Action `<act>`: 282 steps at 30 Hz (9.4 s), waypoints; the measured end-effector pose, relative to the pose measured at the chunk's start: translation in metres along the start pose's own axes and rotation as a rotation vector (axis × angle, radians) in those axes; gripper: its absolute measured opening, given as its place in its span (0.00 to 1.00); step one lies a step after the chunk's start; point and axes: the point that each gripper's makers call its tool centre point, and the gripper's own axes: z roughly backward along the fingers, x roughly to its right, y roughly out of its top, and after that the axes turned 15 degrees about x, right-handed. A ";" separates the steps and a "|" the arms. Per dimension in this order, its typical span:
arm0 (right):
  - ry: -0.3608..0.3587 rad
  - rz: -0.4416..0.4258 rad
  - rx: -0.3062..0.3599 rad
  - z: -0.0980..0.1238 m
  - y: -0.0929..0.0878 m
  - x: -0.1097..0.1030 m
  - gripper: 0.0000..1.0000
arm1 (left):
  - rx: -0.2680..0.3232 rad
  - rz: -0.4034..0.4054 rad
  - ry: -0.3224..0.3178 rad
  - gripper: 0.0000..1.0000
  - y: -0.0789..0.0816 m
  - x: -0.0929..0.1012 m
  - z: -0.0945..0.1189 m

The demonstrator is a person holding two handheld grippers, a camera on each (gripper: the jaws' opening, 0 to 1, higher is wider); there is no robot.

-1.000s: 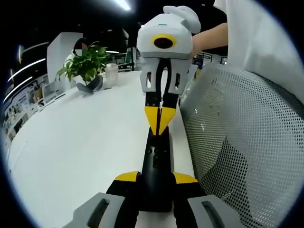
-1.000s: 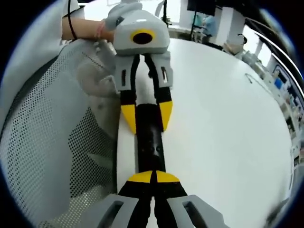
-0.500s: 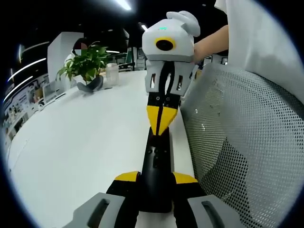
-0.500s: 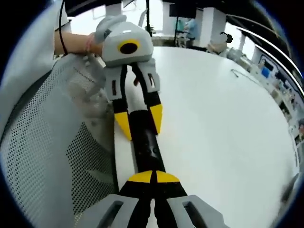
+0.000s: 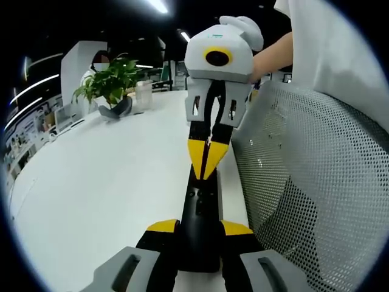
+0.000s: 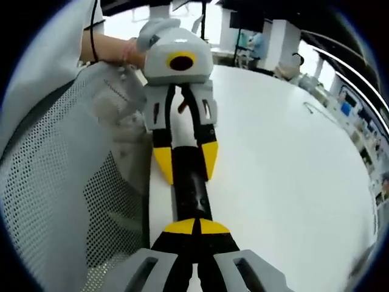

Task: Press the specified remote control buttons in sequence, fully releasing each button before pressing the next.

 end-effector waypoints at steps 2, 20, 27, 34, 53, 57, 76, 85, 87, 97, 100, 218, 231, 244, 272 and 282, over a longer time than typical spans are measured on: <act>0.000 0.018 -0.028 0.000 0.000 0.000 0.00 | 0.000 0.000 0.000 0.25 0.000 0.000 0.000; -0.134 -0.277 0.103 -0.002 0.004 0.004 0.00 | -0.002 -0.001 0.002 0.25 0.001 0.000 0.000; -0.094 -0.168 0.064 -0.003 0.005 -0.001 0.00 | 0.000 -0.001 0.003 0.25 0.000 0.001 0.000; -0.062 -0.079 0.022 -0.005 0.006 -0.002 0.00 | 0.000 -0.001 0.002 0.25 0.000 0.001 0.000; -0.047 -0.015 -0.060 -0.005 0.005 -0.002 0.00 | -0.004 0.001 0.002 0.25 0.000 0.001 0.000; -0.047 -0.088 -0.010 -0.006 0.009 -0.009 0.00 | -0.005 0.003 0.004 0.25 0.000 0.001 0.000; 0.024 0.035 -0.097 -0.018 0.013 -0.019 0.00 | -0.006 0.000 -0.002 0.25 0.001 0.002 -0.001; -0.011 -0.042 -0.045 -0.017 0.012 -0.018 0.00 | -0.004 -0.003 -0.007 0.26 0.001 0.003 -0.001; -0.028 -0.086 -0.018 -0.017 0.013 -0.018 0.00 | -0.005 -0.003 -0.007 0.26 0.001 0.003 0.000; -0.059 -0.168 0.011 -0.016 0.013 -0.018 0.00 | -0.068 0.004 0.015 0.26 -0.006 0.001 0.017; -0.077 -0.209 0.041 -0.014 0.014 -0.017 0.00 | -0.077 -0.003 0.005 0.25 -0.008 0.003 0.017; -0.036 -0.240 -0.058 -0.022 0.021 -0.010 0.00 | -0.079 -0.012 0.016 0.24 -0.004 0.006 0.010; -0.055 -0.161 -0.112 -0.026 0.021 -0.005 0.00 | -0.081 -0.009 0.018 0.24 -0.004 0.006 0.010; -0.089 -0.145 -0.042 -0.024 0.028 -0.008 0.00 | -0.077 -0.007 0.021 0.24 -0.004 0.006 0.009; -0.105 -0.111 -0.126 -0.030 0.024 -0.005 0.00 | -0.088 -0.006 0.026 0.24 -0.004 0.007 0.009; -0.080 -0.157 -0.058 -0.027 0.025 -0.006 0.00 | -0.082 -0.008 0.023 0.24 -0.003 0.007 0.009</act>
